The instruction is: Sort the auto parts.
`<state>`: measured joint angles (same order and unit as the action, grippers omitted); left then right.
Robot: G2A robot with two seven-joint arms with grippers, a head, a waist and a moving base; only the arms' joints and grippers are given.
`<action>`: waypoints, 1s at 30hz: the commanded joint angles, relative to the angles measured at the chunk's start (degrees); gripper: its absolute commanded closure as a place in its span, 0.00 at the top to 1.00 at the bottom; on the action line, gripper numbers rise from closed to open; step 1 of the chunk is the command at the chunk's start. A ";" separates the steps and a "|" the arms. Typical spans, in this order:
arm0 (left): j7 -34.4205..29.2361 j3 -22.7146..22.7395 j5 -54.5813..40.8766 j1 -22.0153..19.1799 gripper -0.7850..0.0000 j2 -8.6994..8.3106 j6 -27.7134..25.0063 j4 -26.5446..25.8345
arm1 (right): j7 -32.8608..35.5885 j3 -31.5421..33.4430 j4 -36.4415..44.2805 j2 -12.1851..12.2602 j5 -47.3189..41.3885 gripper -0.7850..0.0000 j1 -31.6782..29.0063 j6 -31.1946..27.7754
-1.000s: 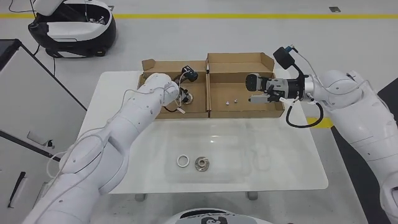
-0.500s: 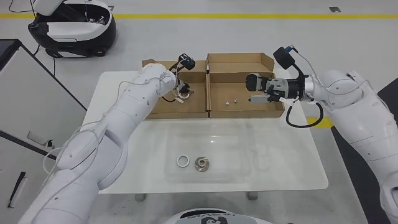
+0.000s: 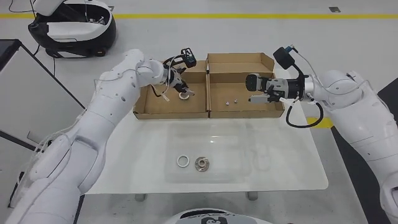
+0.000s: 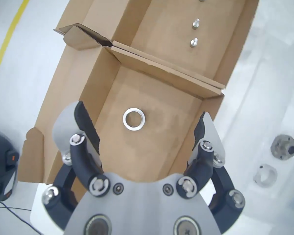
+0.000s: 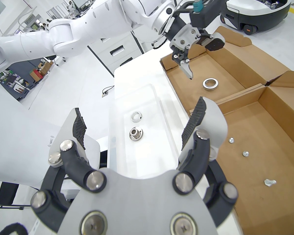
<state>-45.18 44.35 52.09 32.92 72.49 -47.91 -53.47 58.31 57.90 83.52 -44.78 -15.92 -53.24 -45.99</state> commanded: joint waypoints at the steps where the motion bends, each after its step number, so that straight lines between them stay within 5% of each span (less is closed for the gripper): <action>1: -5.37 2.87 -1.06 3.13 1.00 -2.03 -1.25 -7.18 | 0.00 0.00 0.00 0.00 0.00 1.00 0.00 0.00; 8: -16.34 6.17 -8.82 14.52 1.00 -9.04 5.13 -30.46 | 0.00 0.00 0.00 0.00 0.00 1.00 0.00 0.00; 15: -22.65 4.94 -18.68 19.18 1.00 -15.71 11.44 -44.03 | 0.00 0.00 0.00 0.00 0.00 1.00 0.00 0.00; 26: -22.65 4.94 -18.68 19.18 1.00 -15.71 11.44 -44.03 | 0.00 0.00 0.00 0.00 0.00 1.00 0.00 0.00; 30: -22.49 2.99 -16.18 20.02 1.00 -16.15 11.29 -47.66 | 0.00 0.00 0.00 0.00 0.00 1.00 0.00 0.00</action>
<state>-67.02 48.33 34.53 52.78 56.56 -37.31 -100.04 58.31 57.90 83.52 -44.78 -15.92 -53.24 -45.99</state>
